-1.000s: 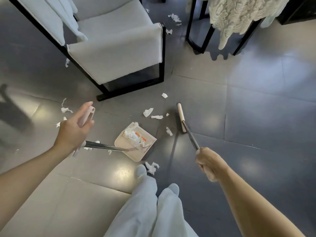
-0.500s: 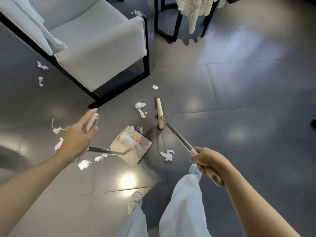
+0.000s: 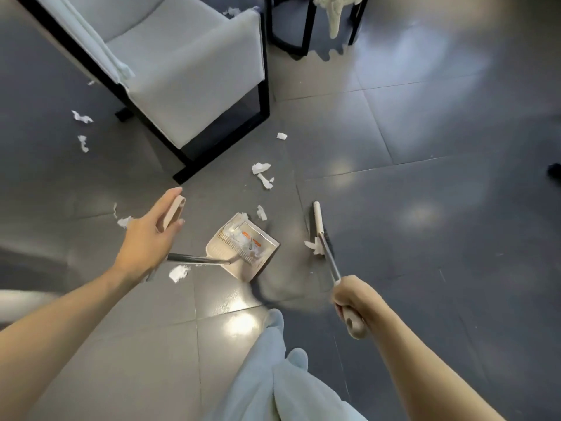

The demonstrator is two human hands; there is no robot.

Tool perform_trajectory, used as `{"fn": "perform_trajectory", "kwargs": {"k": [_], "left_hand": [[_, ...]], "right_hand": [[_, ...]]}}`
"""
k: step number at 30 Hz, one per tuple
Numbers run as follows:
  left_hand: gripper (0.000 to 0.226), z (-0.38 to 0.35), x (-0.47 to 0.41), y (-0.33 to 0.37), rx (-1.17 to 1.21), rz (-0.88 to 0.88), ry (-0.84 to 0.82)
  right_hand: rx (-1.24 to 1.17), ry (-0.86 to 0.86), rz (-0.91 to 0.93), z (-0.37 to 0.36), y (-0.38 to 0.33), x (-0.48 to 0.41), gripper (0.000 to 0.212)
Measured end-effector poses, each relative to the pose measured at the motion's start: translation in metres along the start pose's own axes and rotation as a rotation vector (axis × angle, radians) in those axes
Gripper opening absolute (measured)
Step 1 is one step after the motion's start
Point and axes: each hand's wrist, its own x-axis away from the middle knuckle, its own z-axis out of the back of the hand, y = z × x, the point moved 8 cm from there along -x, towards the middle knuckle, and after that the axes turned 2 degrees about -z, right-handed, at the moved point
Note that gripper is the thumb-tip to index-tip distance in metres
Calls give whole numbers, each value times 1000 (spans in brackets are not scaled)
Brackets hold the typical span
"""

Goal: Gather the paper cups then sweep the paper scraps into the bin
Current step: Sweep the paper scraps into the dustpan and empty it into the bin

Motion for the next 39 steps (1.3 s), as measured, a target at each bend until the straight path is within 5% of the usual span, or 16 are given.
{"fn": "perform_trajectory", "kwargs": {"k": [7,14,26,39], "left_hand": [[61,24,57,-44,54,74,122],[57,42,39,-67,124,121,142],[57,53,-114,-17,173,59,184],[66,43,-314,47,162,64,196]], "right_hand": [[-386,-82,142,-35,-50,16,30],[-641,-78,122,15,-80,2,13],[-319,172,287,124,-183,-50,13],[-160,237,209,299,-339,-164,27]]}}
